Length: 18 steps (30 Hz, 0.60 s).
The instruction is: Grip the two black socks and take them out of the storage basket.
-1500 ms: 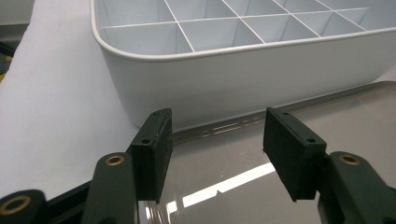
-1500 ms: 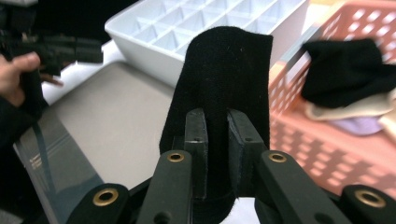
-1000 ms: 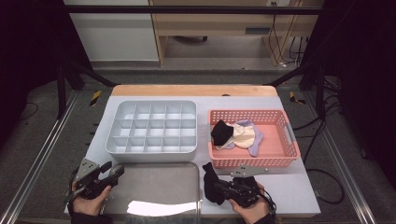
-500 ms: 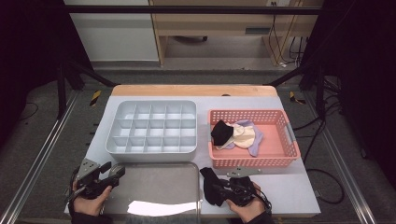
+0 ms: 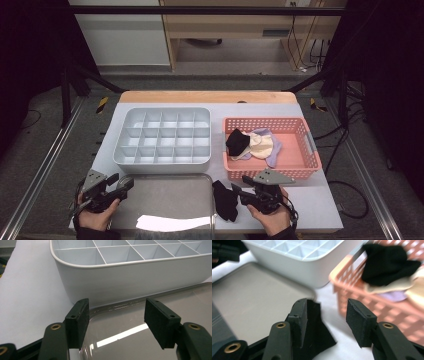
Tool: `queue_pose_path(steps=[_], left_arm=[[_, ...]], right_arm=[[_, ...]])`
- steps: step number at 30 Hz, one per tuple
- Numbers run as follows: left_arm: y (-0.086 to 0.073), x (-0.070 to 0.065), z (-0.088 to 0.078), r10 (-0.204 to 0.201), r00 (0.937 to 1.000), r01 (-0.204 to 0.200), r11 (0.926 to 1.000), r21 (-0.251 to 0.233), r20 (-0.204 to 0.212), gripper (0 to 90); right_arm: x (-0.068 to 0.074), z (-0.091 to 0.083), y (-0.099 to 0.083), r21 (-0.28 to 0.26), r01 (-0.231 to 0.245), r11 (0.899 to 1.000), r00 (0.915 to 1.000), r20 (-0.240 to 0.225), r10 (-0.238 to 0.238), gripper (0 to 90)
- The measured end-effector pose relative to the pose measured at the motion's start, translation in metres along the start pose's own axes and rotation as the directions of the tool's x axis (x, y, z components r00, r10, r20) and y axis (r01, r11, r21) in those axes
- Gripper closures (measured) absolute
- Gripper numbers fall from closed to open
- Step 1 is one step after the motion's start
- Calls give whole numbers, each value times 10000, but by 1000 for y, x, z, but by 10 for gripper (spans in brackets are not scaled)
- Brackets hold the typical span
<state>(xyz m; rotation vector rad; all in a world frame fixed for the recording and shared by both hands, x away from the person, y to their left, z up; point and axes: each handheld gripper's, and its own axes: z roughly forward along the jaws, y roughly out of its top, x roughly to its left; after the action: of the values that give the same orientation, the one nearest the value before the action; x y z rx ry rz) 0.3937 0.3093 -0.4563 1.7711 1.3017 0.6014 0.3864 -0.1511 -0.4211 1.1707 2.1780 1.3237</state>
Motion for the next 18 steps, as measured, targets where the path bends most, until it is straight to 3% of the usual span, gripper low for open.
queue_pose_path(steps=[7,18], left_arm=[[0,0,0,0,10000,0,10000,15,3,364],[0,0,1,-22,10000,22,10000,57,5,364]], right_arm=[[-19,3,27,-605,-137,9981,9950,984,196,508],[-45,35,61,-759,-554,9956,9765,2040,699,480]])
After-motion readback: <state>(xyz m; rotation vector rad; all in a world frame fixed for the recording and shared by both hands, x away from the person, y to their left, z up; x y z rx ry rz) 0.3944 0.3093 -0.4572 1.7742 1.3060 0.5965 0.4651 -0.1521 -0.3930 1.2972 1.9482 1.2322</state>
